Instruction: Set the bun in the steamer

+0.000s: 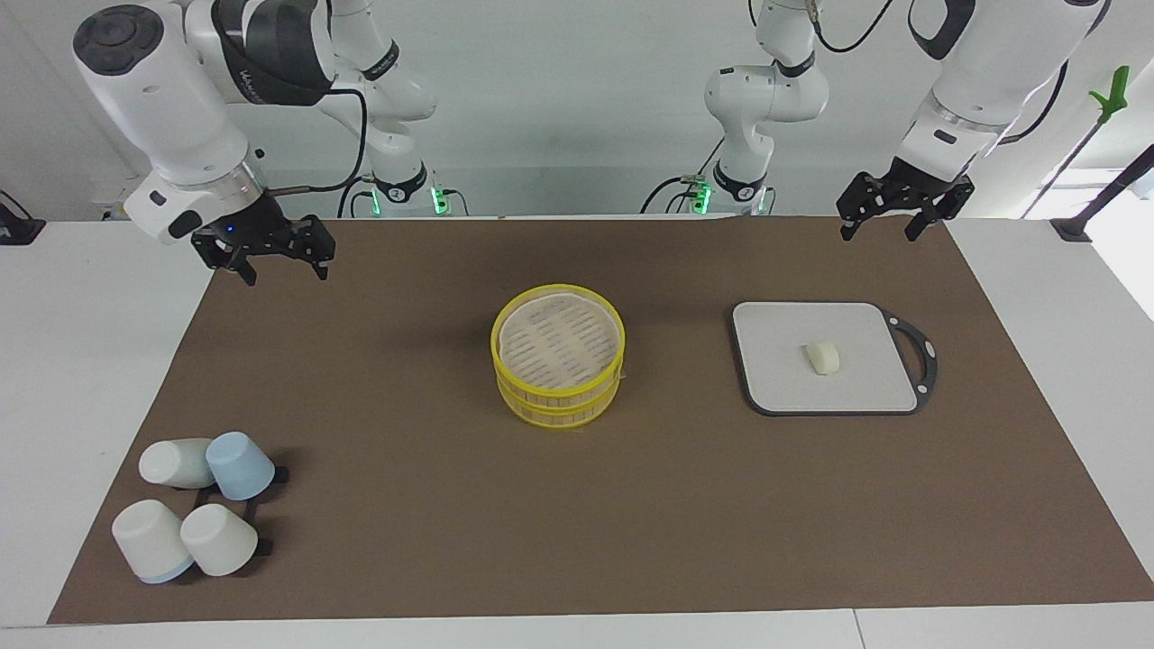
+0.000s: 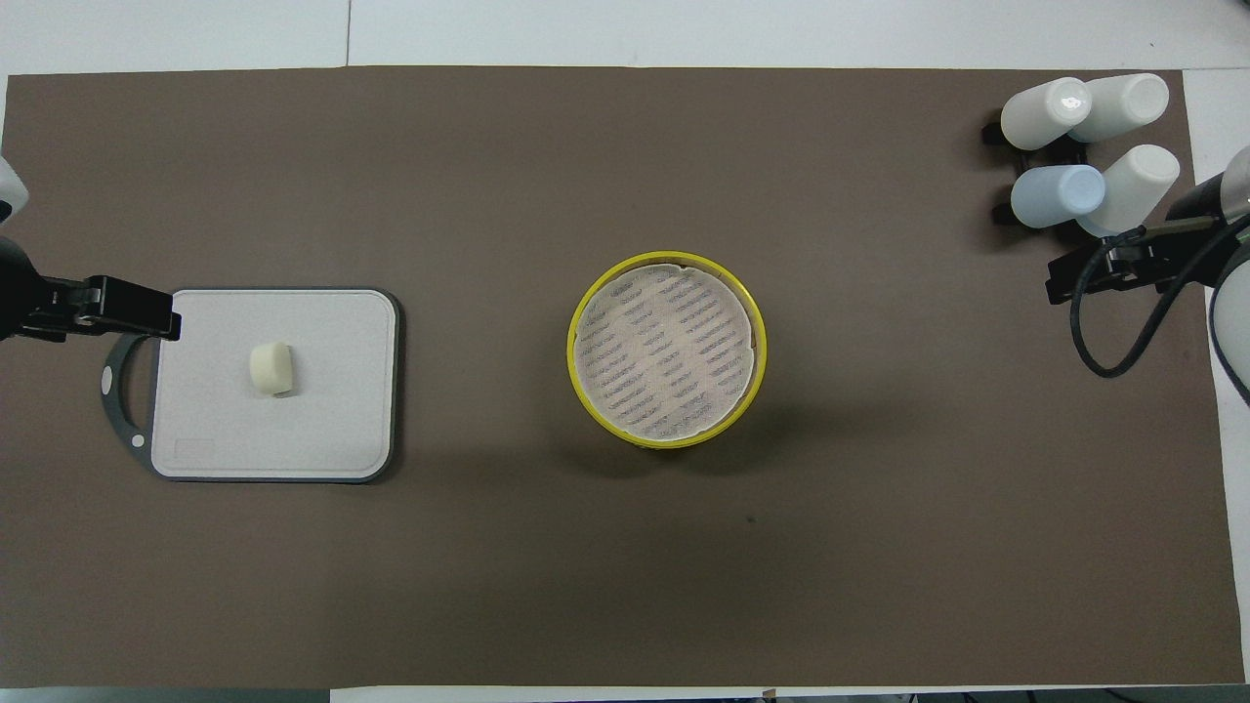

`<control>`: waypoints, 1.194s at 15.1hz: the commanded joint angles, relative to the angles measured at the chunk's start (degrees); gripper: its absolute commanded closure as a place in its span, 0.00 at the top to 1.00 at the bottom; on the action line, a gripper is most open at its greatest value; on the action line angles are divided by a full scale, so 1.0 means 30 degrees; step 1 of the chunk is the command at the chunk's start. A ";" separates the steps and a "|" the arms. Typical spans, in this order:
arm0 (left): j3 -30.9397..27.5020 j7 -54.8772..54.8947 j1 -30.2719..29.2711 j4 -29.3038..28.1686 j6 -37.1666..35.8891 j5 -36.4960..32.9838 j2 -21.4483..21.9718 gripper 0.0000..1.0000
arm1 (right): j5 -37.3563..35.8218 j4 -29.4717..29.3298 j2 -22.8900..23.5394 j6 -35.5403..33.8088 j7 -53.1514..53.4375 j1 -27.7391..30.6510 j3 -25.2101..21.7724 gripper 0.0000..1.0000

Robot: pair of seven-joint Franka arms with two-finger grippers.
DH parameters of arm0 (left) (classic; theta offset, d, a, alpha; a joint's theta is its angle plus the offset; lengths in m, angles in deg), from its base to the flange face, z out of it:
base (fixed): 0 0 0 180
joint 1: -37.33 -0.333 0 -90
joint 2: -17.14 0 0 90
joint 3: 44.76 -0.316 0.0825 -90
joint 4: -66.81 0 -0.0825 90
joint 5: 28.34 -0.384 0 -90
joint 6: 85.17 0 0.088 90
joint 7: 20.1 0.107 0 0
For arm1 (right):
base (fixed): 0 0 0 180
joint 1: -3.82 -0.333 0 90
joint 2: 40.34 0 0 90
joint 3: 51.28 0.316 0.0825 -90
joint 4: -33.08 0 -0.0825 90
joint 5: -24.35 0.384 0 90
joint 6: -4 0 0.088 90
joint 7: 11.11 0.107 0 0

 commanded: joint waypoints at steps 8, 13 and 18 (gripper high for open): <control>-0.0243 -0.0046 0.0179 -0.0357 0.0011 -0.0184 0.0390 1.00 | -0.0184 0.0208 -0.0054 0.0654 0.0659 -0.0368 0.0249 1.00; -0.0302 0.0100 -0.0465 -0.4217 0.3109 -0.0214 0.1270 1.00 | 0.0020 -0.0084 0.1203 0.2323 0.4549 -0.3967 0.0250 1.00; -0.0302 0.0188 -0.1167 -0.8555 0.7356 -0.0214 0.1390 1.00 | 0.0197 -0.1280 0.3601 0.3762 0.9497 -0.8124 0.0308 1.00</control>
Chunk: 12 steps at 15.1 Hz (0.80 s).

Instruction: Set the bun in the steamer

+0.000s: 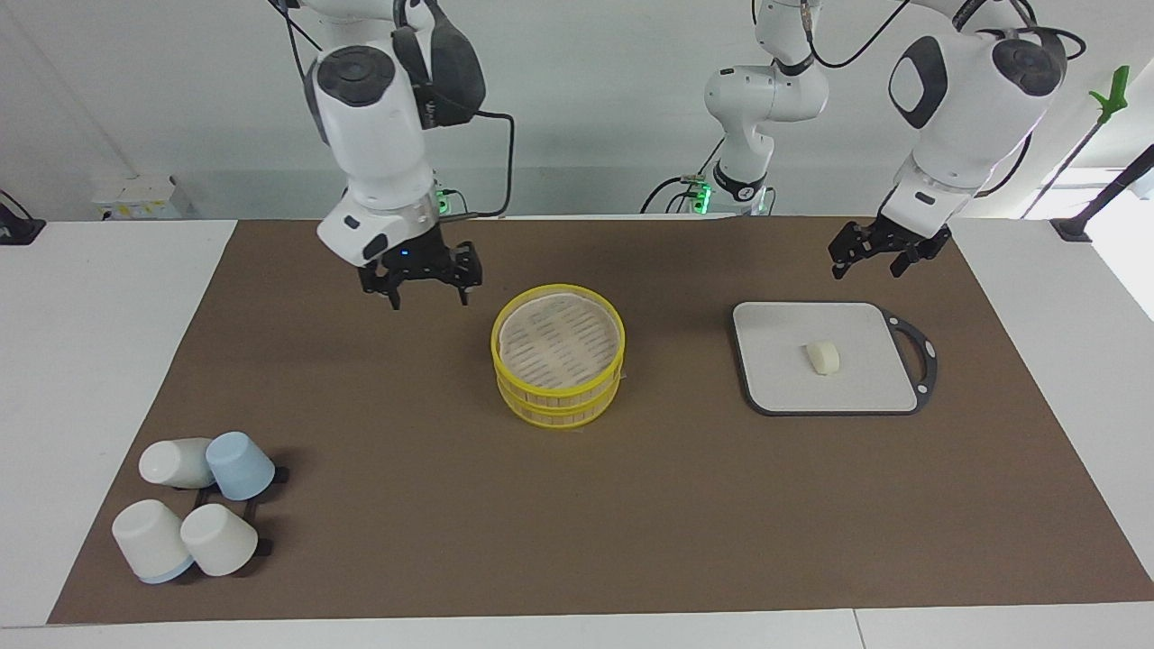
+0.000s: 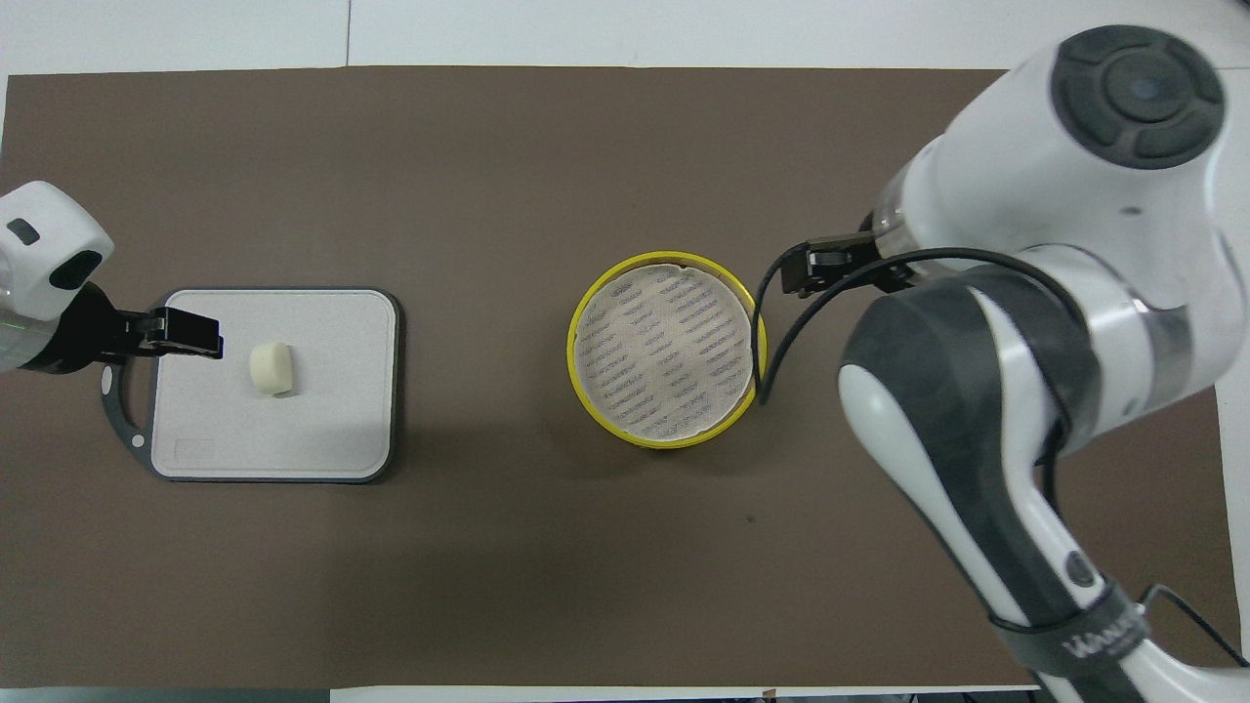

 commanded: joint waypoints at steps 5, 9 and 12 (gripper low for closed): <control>0.0105 0.0003 -0.0590 -0.5379 0.7657 -0.0213 -0.1274 1.00 | -0.0050 -0.3315 0.4087 0.1013 0.5662 -0.4480 -0.0127 1.00; 0.0164 0.0089 -0.0822 -0.5819 0.9538 -0.0213 -0.2539 1.00 | -0.0256 -0.5106 0.6172 0.1657 0.7634 -0.5715 -0.0157 1.00; 0.0164 0.0090 -0.0913 -0.5908 1.0678 -0.0184 -0.3357 0.99 | -0.0314 -0.4930 0.6172 0.2159 0.7984 -0.6037 -0.0157 1.00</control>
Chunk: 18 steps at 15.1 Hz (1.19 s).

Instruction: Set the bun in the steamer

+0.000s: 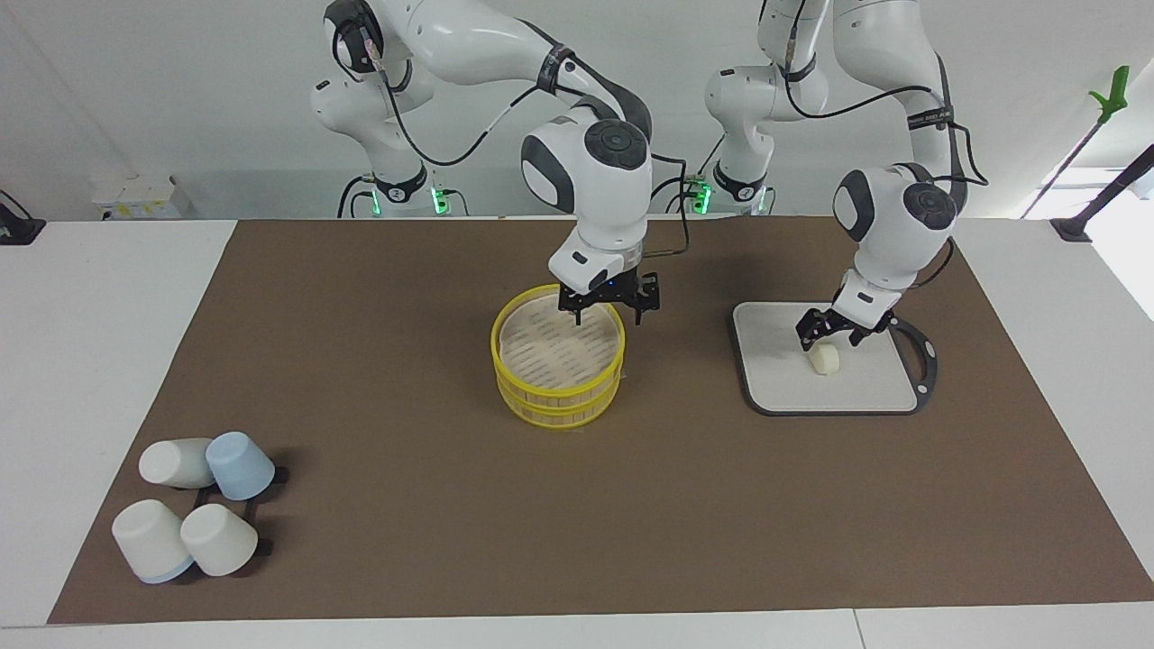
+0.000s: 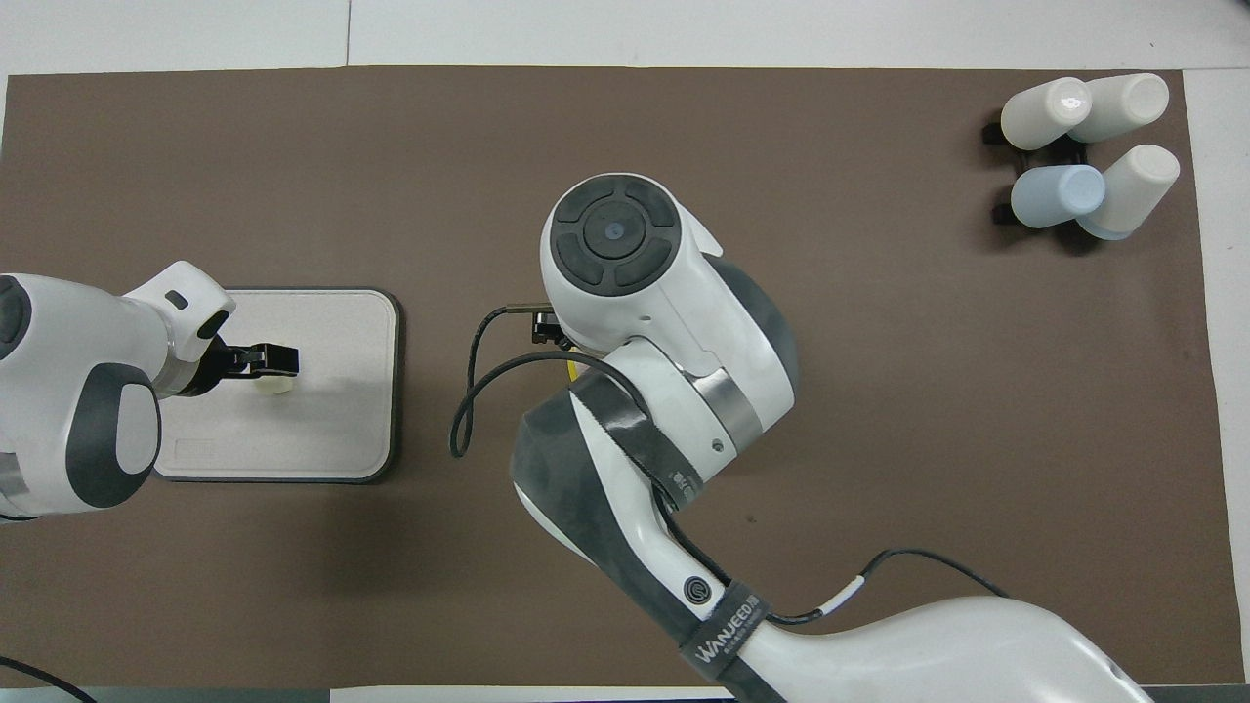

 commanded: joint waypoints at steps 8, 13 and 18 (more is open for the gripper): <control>0.0197 -0.0076 -0.0165 -0.0388 0.1463 -0.0155 -0.0799 0.68 | -0.0979 -0.0298 0.0937 0.0566 0.1395 -0.0645 -0.0053 0.98; 0.0198 -0.0106 -0.0165 -0.0330 0.1375 -0.0097 -0.0799 0.37 | -0.1009 0.0462 0.0879 0.0741 0.1747 -0.0704 -0.0082 0.94; 0.0169 -0.0106 -0.0165 -0.0242 0.1345 -0.0008 -0.0799 0.33 | -0.1068 0.1076 0.0821 0.1295 0.1922 -0.0646 -0.0082 0.52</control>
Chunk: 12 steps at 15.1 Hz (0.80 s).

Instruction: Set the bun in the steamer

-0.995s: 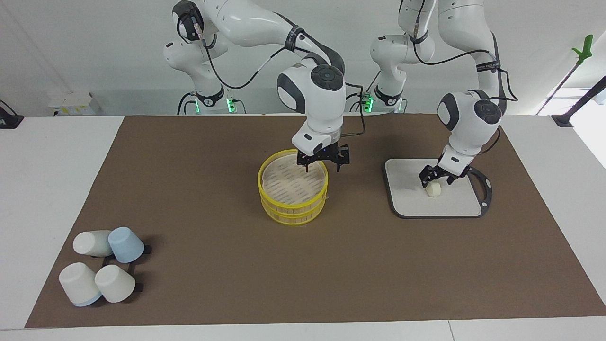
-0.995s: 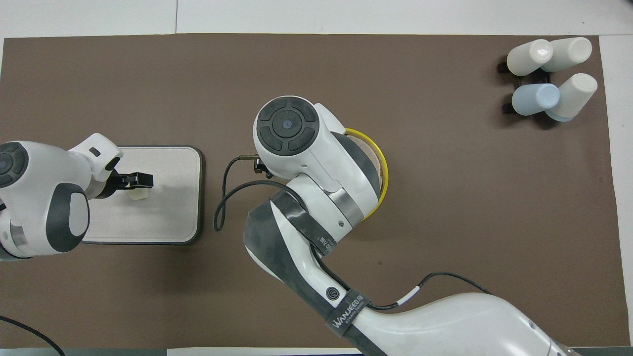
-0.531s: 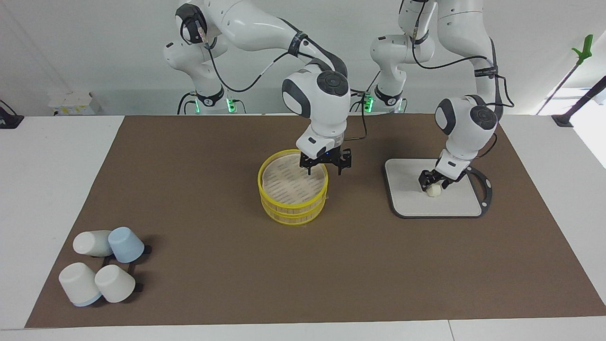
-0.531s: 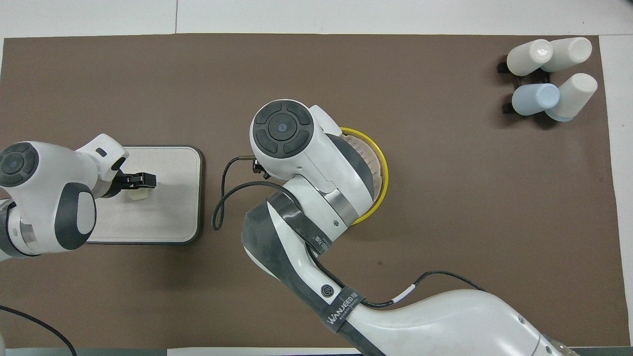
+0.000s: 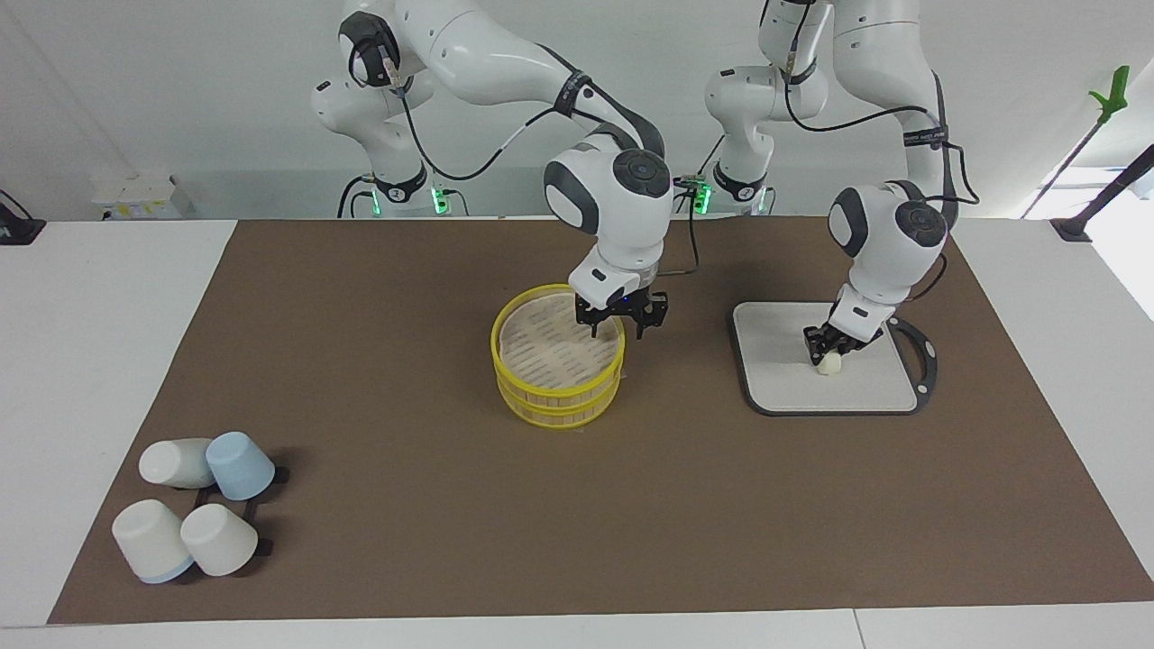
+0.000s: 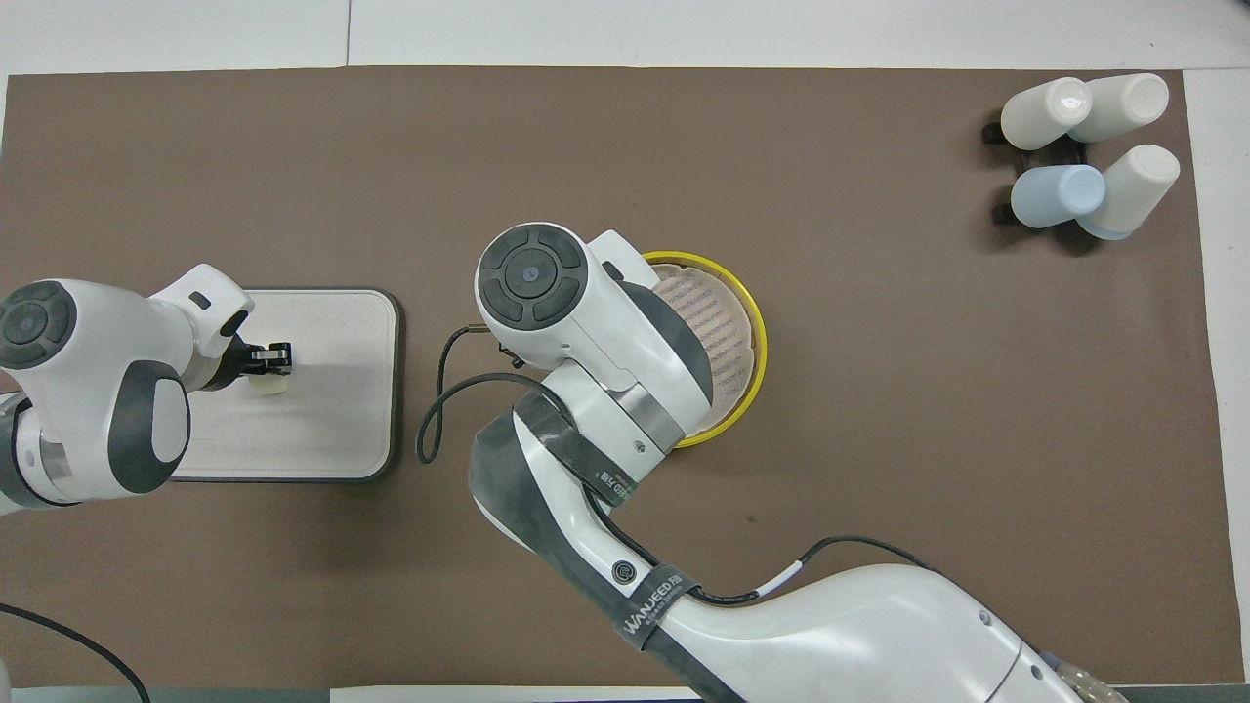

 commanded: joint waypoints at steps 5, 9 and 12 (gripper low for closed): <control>0.0098 -0.0155 -0.0118 0.0347 -0.0356 0.0011 0.0039 0.30 | -0.0024 0.0831 -0.0225 0.1438 0.2419 0.0174 0.0037 0.00; 0.0185 -0.0243 -0.0060 0.2685 -0.3804 0.0829 0.0068 0.30 | -0.0346 -0.0192 -0.0371 0.0268 0.1867 0.0873 -0.0021 0.00; 0.0215 -0.1117 0.0407 0.5965 -0.7702 0.1768 -0.0049 0.30 | -0.0171 -0.0401 -0.1072 0.0002 -0.2574 0.2570 -0.0021 0.00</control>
